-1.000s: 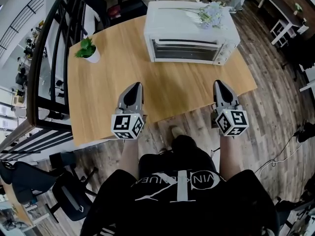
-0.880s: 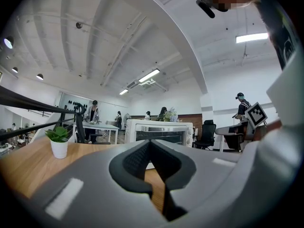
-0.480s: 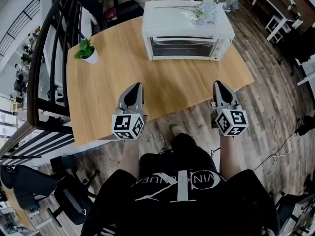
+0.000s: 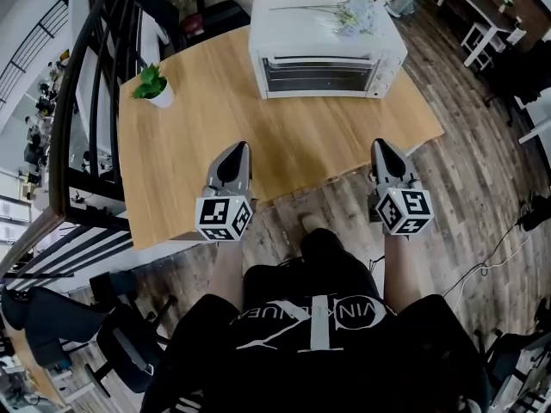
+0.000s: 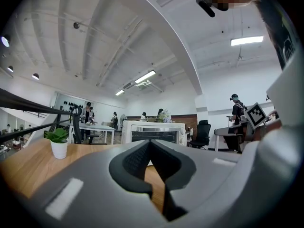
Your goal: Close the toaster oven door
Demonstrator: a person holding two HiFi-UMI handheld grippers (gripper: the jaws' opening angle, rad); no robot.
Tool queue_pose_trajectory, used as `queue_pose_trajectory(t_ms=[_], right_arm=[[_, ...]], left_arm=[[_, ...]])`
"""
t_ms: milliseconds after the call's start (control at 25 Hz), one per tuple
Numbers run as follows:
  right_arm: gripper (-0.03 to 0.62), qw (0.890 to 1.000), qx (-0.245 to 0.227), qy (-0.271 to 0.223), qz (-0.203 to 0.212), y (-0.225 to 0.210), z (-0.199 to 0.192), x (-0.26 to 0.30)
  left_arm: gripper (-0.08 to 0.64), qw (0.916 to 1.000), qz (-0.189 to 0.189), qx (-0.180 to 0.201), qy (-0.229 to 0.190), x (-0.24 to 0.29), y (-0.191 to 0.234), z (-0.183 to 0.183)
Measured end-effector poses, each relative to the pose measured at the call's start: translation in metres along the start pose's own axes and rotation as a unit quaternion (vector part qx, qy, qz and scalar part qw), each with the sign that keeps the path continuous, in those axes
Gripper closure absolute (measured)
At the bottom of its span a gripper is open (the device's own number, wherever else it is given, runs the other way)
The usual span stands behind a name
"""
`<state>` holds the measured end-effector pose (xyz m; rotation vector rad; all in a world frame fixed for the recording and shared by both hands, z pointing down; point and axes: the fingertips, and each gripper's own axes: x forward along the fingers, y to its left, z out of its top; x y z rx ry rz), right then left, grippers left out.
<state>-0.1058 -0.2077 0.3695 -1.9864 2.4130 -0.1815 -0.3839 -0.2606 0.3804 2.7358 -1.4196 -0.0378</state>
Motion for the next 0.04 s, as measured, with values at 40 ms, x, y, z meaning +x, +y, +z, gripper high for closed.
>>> queue_pose_trajectory(t_ms=[40], right_arm=[[0.569, 1.0, 0.0, 0.0, 0.001, 0.0015, -0.0002, -0.001]], left_arm=[[0.549, 1.0, -0.001, 0.001, 0.0, -0.0013, -0.0005, 0.0001]])
